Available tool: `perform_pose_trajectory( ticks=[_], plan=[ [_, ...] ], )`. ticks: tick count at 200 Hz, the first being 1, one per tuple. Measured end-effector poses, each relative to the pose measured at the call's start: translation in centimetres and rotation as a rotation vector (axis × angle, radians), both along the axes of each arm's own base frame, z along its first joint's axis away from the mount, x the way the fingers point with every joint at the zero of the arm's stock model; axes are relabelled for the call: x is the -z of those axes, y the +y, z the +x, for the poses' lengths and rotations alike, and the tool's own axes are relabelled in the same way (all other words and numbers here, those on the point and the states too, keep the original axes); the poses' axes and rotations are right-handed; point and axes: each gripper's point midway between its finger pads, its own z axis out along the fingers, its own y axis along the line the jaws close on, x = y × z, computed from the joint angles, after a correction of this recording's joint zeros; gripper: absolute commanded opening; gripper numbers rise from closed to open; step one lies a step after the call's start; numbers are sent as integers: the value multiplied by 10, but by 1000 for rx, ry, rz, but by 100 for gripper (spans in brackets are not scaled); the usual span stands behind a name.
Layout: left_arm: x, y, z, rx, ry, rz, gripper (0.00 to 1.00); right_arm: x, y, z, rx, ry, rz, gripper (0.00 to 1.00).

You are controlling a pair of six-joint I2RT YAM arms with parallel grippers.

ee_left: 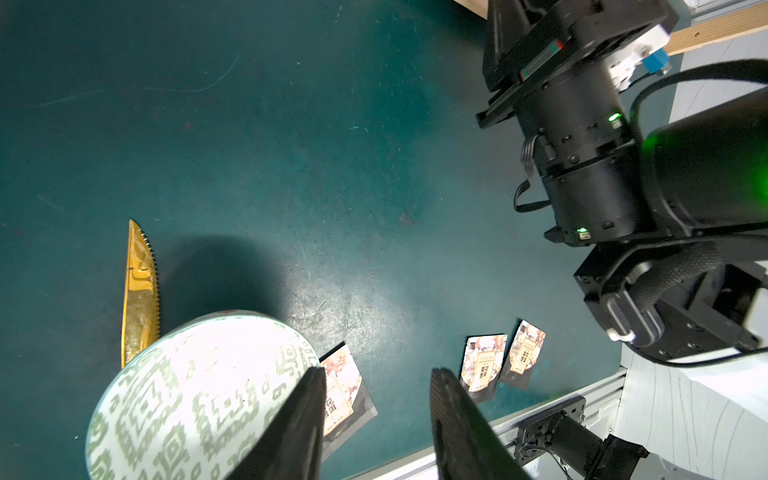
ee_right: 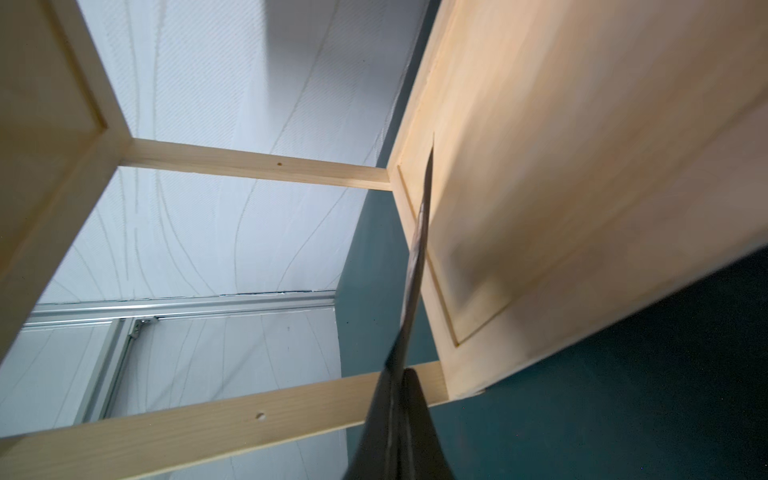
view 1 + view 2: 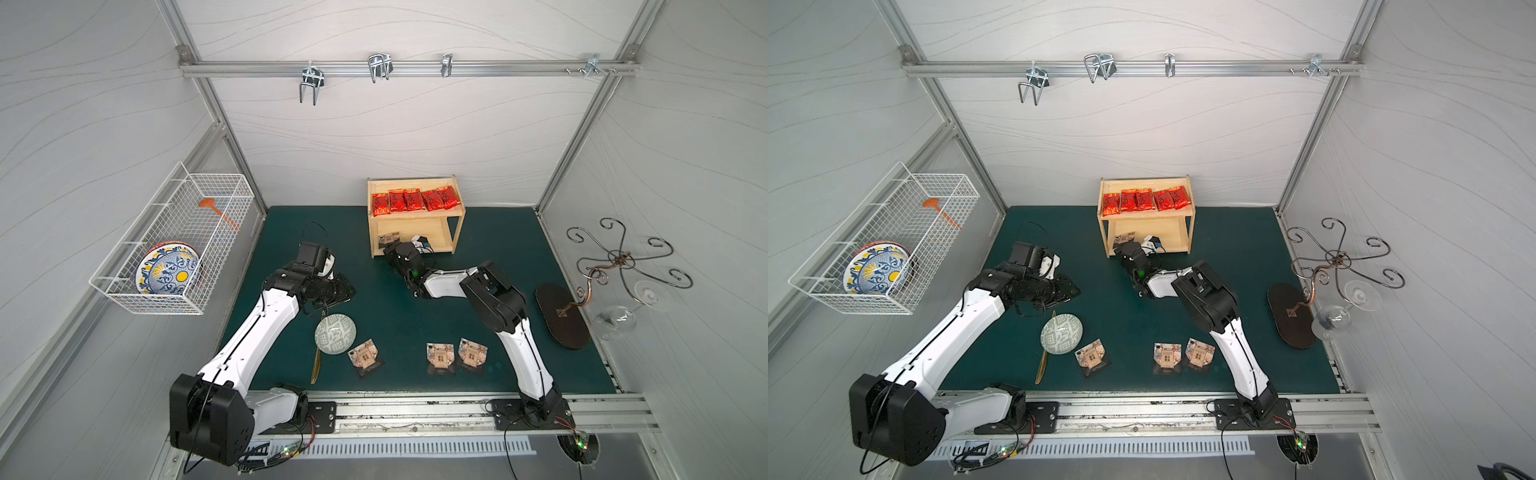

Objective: Place the tea bags on the shelf by color
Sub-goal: Place the tea bag on the shelf.

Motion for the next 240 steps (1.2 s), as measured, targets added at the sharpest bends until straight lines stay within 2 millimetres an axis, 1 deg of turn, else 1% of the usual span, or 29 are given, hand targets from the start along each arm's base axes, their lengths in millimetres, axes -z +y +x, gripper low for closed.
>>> perform_pose_trajectory(
  ticks=[49,77,90,133,177,211,232,240],
  plan=[
    [0,0,0,0,2,1,46,-15,7,6,-6,-30,19,0],
    [1,0,0,-1,1,2,46,-18,15,12,-11,-42,33,0],
    [1,0,0,-1,2,2,46,-14,17,15,-13,-40,32,0],
    [1,0,0,-1,2,2,46,8,20,18,-13,-8,6,0],
    [1,0,0,-1,3,3,46,29,21,16,-17,30,-18,0],
    [1,0,0,-1,4,3,46,36,20,14,-20,64,-17,11],
    [1,1,0,-1,3,3,46,42,20,11,-24,82,-16,25],
    [1,1,0,-1,4,3,46,39,20,11,-24,77,-8,30]
  ],
)
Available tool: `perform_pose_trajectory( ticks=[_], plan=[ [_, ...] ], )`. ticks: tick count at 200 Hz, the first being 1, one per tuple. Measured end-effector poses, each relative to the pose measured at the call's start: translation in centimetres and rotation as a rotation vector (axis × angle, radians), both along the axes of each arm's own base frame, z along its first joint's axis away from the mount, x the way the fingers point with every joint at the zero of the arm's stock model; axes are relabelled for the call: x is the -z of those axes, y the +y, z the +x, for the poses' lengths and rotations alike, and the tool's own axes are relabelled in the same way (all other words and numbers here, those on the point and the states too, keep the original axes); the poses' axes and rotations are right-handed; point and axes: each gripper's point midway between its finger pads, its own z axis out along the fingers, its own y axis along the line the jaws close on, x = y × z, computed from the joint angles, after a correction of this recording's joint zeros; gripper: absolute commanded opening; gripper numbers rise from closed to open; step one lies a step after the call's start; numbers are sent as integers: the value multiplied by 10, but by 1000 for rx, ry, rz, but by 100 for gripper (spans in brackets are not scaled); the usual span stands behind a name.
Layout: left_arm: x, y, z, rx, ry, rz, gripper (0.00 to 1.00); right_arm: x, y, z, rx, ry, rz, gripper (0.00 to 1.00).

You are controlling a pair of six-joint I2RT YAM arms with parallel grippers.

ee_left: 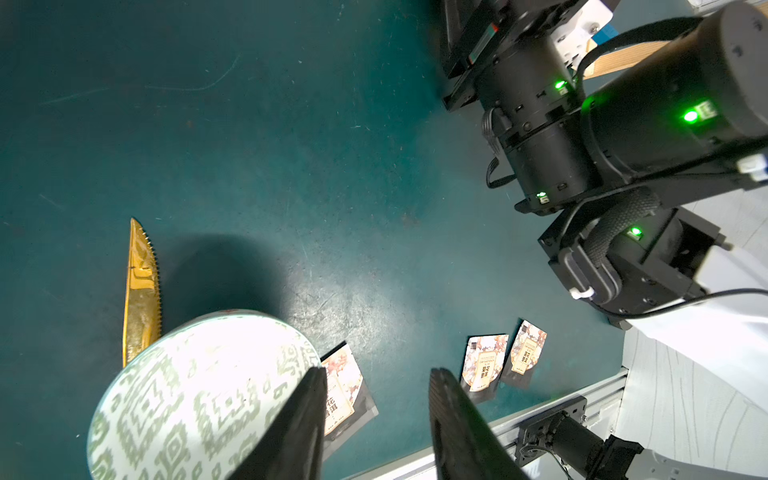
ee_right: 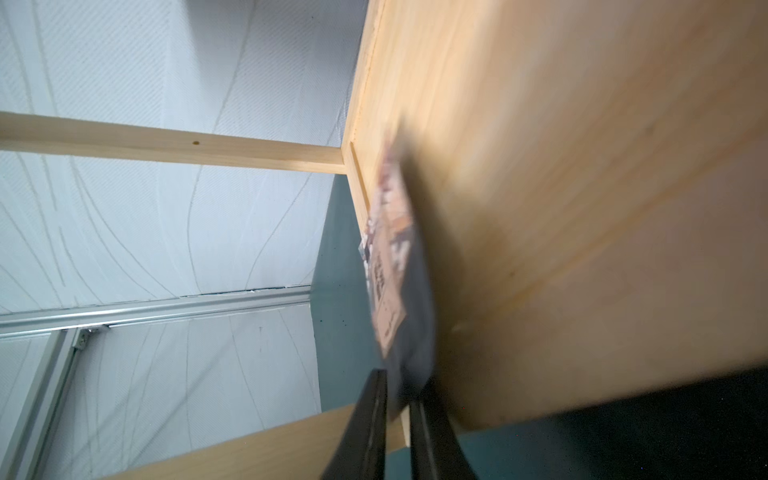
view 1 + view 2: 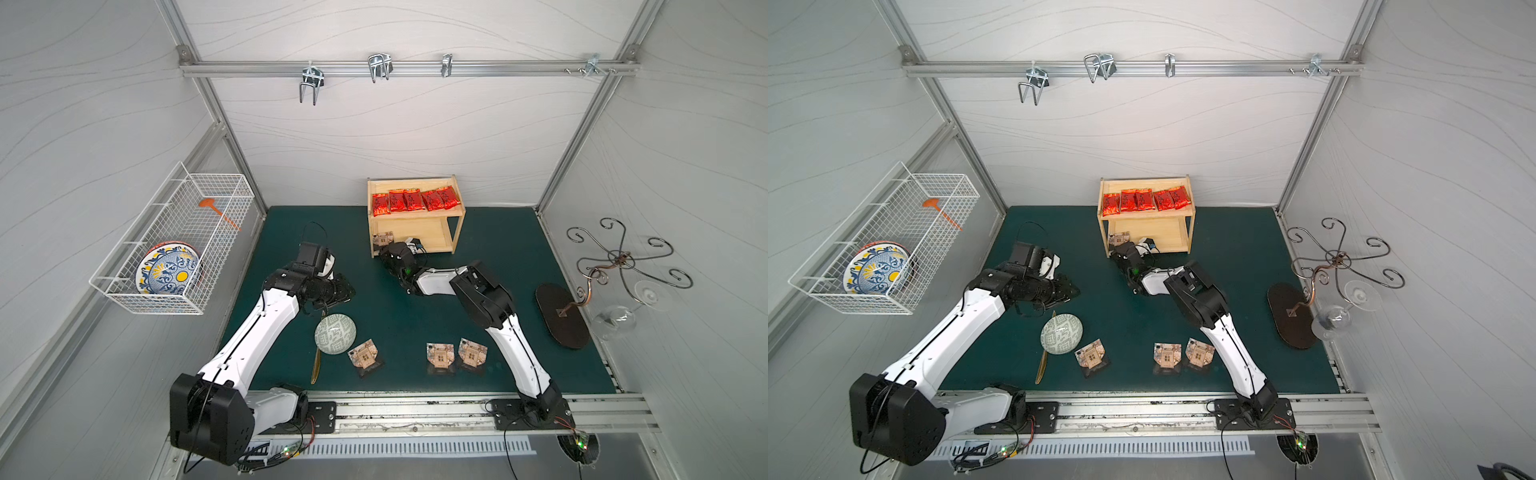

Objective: Place the tea bags on the shelf by color
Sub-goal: Place the tea bag on the shelf.

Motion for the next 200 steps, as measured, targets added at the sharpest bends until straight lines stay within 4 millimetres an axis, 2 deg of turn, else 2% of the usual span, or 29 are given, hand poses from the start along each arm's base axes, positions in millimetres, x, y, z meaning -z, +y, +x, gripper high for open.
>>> perform_pose_trajectory(
  ticks=[23,80,97,137,158,179,200],
  plan=[
    [0,0,0,0,0,-1,46,-6,-1,-3,-2,2,-1,41],
    [0,0,0,-1,0,0,45,-13,-2,-9,-5,26,-20,55],
    [0,0,0,-1,0,0,45,-12,-2,-13,-13,47,-42,57],
    [0,1,0,-2,-1,3,45,7,-4,-25,-37,111,-117,58],
    [0,1,0,-4,0,7,45,6,-8,-34,-74,117,-158,58],
    [1,3,0,-8,2,16,45,-15,-17,-52,-157,76,-231,57],
    [2,3,0,-11,5,17,47,-60,-29,-84,-295,-36,-313,54]
  ],
)
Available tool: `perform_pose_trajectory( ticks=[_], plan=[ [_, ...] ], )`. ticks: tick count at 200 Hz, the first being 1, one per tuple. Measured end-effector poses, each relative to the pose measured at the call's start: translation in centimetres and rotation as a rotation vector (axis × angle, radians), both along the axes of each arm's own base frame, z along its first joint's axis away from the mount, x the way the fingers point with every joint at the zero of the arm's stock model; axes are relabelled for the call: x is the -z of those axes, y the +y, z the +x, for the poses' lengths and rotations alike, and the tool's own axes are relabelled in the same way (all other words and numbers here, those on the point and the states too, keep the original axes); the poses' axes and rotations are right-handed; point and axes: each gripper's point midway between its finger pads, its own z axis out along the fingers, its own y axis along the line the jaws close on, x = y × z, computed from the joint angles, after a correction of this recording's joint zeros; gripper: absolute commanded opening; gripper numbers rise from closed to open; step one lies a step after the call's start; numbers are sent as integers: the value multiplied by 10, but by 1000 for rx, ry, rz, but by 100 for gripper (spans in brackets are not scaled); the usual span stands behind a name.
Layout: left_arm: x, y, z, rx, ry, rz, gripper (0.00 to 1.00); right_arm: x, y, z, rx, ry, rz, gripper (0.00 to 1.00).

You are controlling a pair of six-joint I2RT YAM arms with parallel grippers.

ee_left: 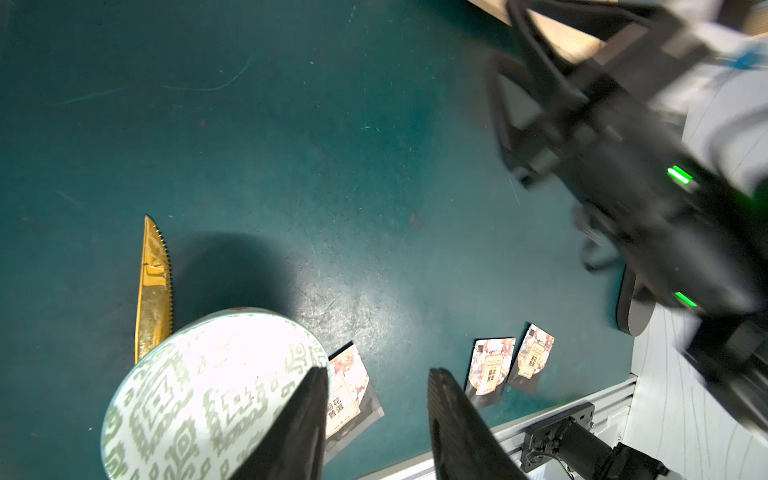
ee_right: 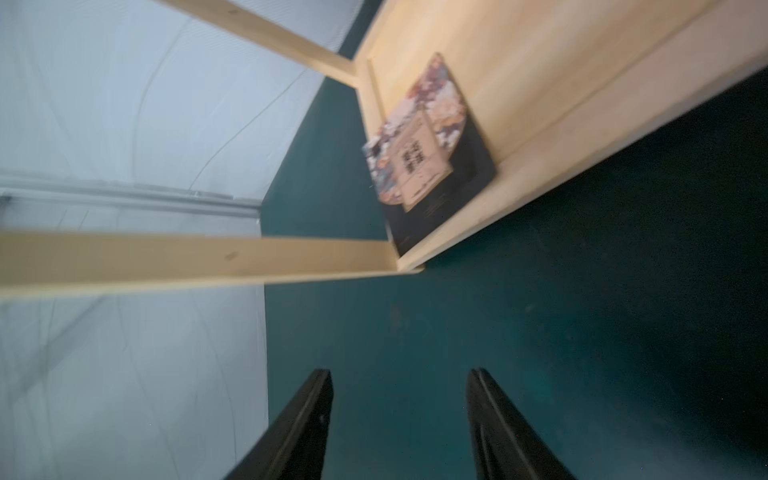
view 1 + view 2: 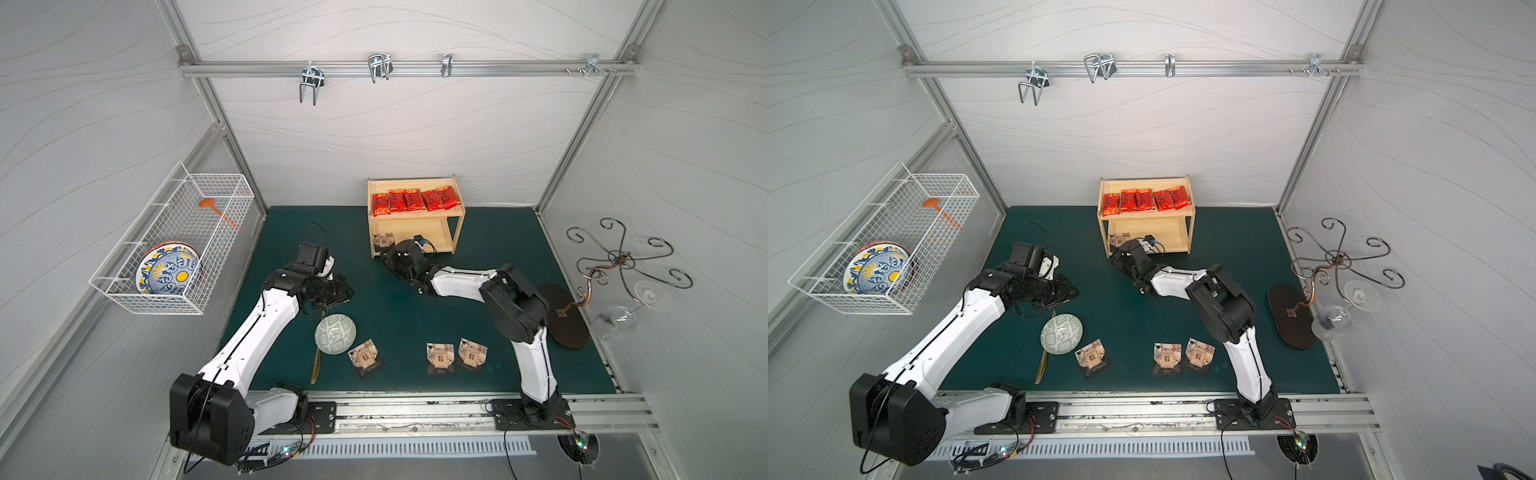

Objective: Place the tea bags on the shelf by color
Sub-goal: Place the tea bag on the shelf, then move the tea bag to the center of the board.

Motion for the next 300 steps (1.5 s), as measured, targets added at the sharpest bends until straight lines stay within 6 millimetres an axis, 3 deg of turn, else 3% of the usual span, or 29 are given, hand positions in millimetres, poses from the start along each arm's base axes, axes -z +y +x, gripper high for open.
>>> perform_pose_trajectory(
  ticks=[28,49,63,108,127,146,191,225,263,300],
  plan=[
    [2,-6,1,-3,17,-24,51,-61,-30,-62,-210,-165,-124,52],
    [6,-22,1,23,25,-35,54,-75,-60,-116,-331,-229,-241,52],
    [12,-41,-2,71,45,-38,56,-65,-82,-150,-405,-216,-323,53],
    [34,-110,-2,224,106,-26,59,-10,-155,-243,-593,-46,-526,54],
    [38,-132,-2,274,101,-38,62,4,-171,-273,-652,8,-532,52],
    [45,-142,-7,301,127,-49,64,22,-177,-296,-711,65,-539,50],
    [65,-155,-6,325,205,-74,66,54,-184,-335,-811,163,-575,46],
    [74,-160,-6,335,249,-81,69,82,-188,-349,-838,235,-581,47],
    [73,-161,-7,339,261,-87,71,93,-182,-346,-838,252,-568,47],
    [73,-161,-7,339,264,-87,71,94,-176,-323,-778,236,-522,47]
  ],
)
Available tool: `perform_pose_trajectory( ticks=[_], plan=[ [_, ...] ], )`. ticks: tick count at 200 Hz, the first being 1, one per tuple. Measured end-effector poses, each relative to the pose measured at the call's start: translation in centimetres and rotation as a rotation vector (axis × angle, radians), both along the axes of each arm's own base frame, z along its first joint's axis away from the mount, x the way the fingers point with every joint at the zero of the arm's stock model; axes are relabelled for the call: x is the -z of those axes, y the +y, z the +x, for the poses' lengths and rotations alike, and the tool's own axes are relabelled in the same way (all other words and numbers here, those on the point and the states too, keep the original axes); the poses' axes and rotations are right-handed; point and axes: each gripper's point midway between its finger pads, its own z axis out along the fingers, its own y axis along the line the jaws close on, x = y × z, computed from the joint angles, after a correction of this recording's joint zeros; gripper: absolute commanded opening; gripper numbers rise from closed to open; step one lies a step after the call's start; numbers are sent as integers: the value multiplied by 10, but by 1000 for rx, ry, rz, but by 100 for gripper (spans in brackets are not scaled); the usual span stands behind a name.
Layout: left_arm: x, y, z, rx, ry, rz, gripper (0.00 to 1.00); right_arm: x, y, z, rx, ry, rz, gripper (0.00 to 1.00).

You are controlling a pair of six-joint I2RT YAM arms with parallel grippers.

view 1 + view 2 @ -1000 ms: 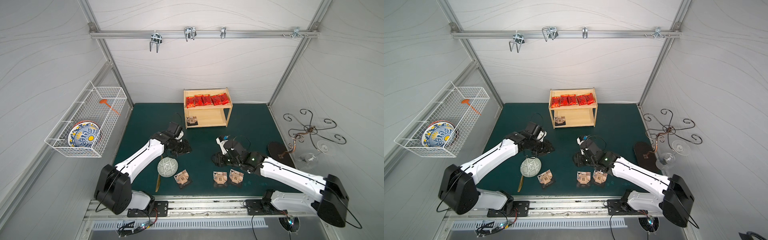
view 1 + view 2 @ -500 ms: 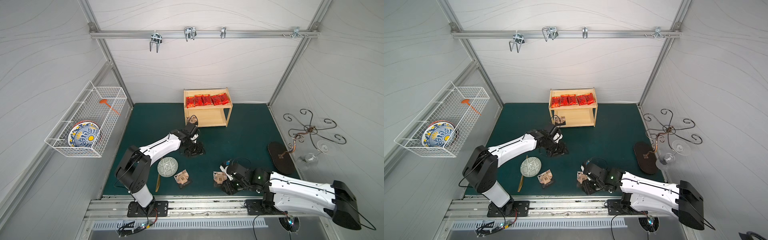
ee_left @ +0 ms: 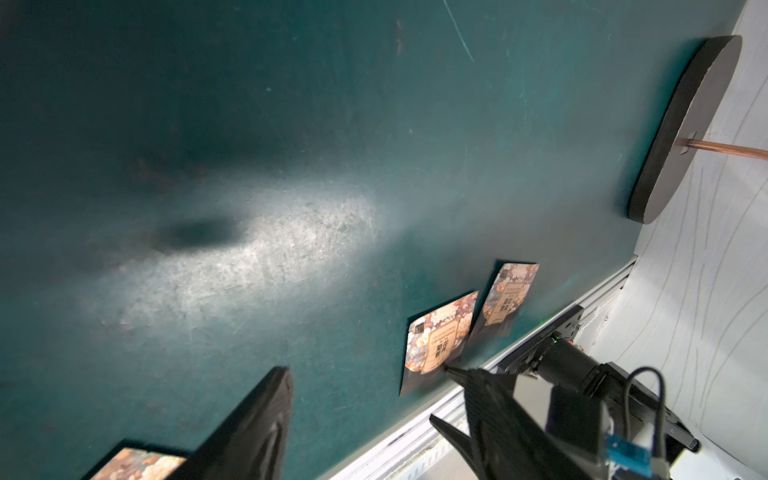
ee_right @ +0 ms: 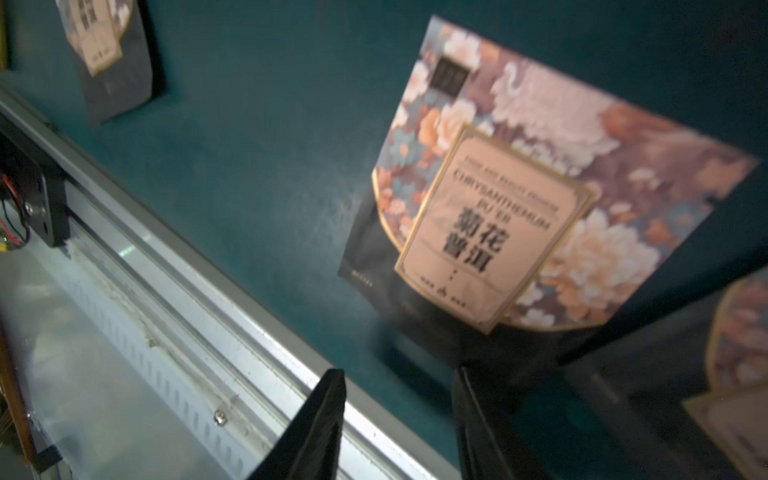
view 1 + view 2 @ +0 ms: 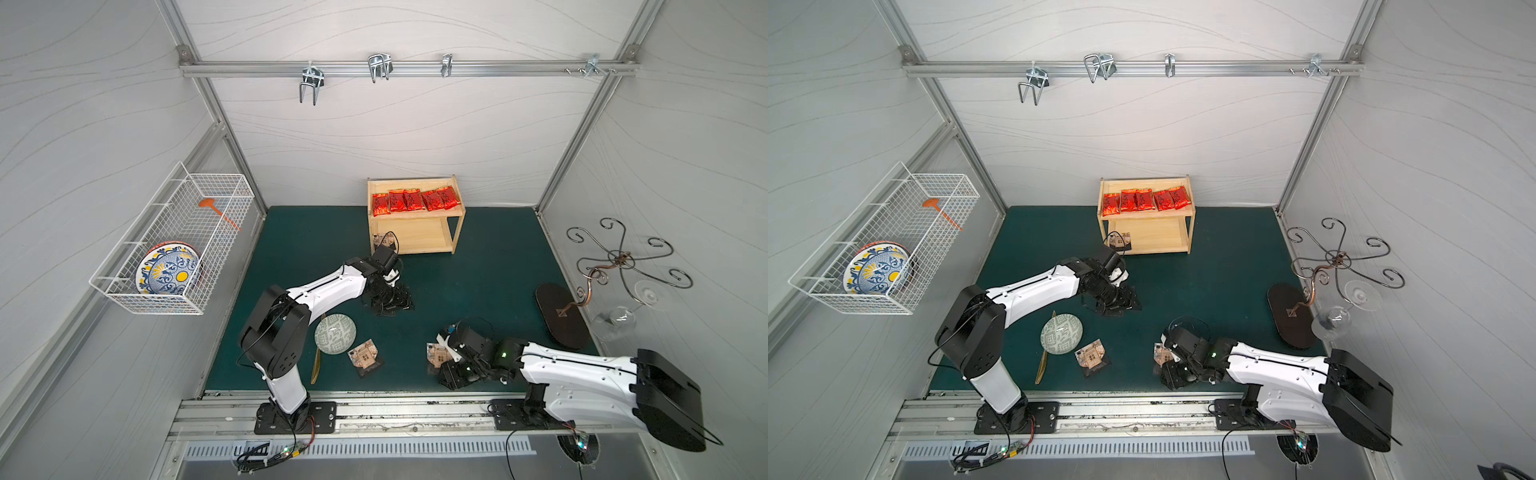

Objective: Place the tea bags on the shelf by color
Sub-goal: Move the tea bag to the center of the board.

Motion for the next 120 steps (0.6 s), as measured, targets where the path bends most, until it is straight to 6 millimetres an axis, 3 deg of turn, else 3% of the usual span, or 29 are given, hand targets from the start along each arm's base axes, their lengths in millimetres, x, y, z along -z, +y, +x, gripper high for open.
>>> perform_pose_trajectory(
  ticks=[89,120],
  plan=[
    [-10,1,-1,-1,-27,-14,70,-2,30,56,20,-32,109,46],
    [-9,3,-7,21,-22,-20,66,-17,28,68,45,-61,149,46]
  ],
)
